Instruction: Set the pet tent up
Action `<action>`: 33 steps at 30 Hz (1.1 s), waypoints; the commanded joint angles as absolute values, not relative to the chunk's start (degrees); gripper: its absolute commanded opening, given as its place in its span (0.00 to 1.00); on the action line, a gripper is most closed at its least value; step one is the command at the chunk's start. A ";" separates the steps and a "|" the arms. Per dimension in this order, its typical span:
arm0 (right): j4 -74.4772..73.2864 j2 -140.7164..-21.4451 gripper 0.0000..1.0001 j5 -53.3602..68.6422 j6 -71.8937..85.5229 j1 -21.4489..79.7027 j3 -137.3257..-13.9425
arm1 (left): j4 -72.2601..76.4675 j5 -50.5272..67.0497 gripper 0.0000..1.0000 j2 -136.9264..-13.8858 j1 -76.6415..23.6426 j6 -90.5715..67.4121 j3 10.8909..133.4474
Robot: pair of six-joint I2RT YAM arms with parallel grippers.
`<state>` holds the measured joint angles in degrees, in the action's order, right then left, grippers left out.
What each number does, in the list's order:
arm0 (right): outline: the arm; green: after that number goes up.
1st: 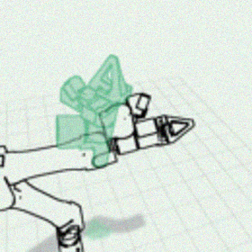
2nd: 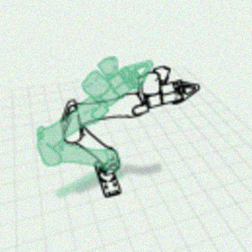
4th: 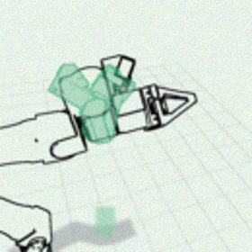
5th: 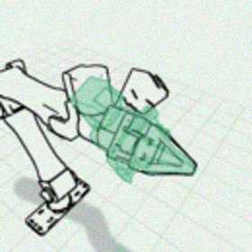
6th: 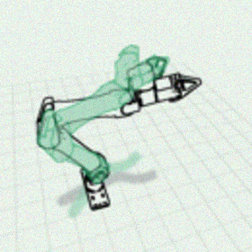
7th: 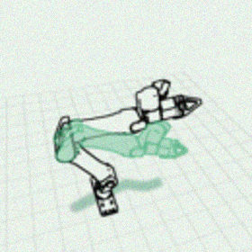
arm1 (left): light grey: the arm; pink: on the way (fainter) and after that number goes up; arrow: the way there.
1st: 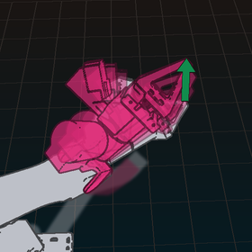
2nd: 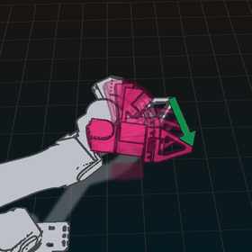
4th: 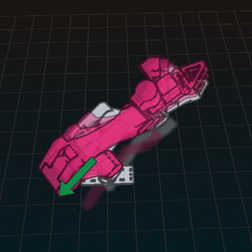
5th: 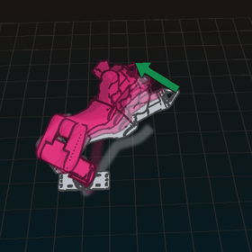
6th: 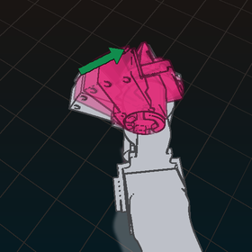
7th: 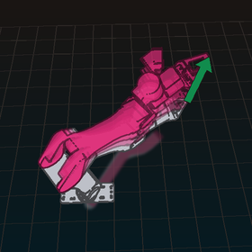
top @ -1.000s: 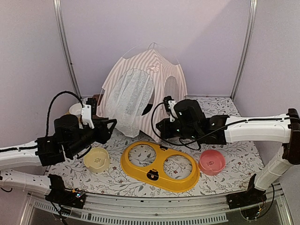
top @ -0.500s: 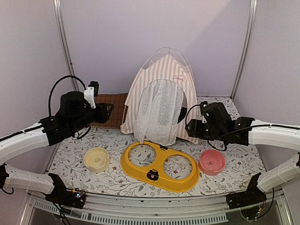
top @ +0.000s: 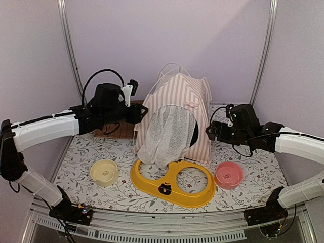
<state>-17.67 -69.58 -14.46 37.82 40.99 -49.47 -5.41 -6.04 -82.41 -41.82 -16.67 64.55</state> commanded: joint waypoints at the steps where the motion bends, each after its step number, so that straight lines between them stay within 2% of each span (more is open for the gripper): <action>1: -16.15 -66.92 0.98 -11.79 34.91 40.53 -50.04 | -8.15 -8.74 0.45 -87.37 -44.25 -14.24 70.05; 4: -16.29 -66.80 1.00 -10.55 33.55 40.52 -51.21 | -8.87 -11.65 0.39 -90.91 -45.38 -13.68 73.17; 9: -19.28 -65.70 1.00 -9.75 31.17 40.53 -55.09 | -8.83 -14.09 0.10 -95.84 -47.58 -12.29 78.61; 12: -21.43 -64.86 0.99 -10.45 29.35 40.53 -57.36 | -7.82 -14.53 0.00 -99.27 -49.77 -10.47 81.92; 21: -26.97 -64.69 0.99 -12.73 25.30 40.38 -62.67 | -7.93 -14.45 0.00 -110.26 -51.83 -9.14 94.23; 29: -28.54 -64.43 0.99 -13.21 25.68 40.30 -61.34 | -9.63 -11.86 0.00 -117.45 -50.73 -10.39 101.07; 33: -28.45 -65.41 0.99 -13.52 27.22 40.25 -60.13 | -8.98 -9.14 0.13 -117.04 -50.67 -9.22 100.70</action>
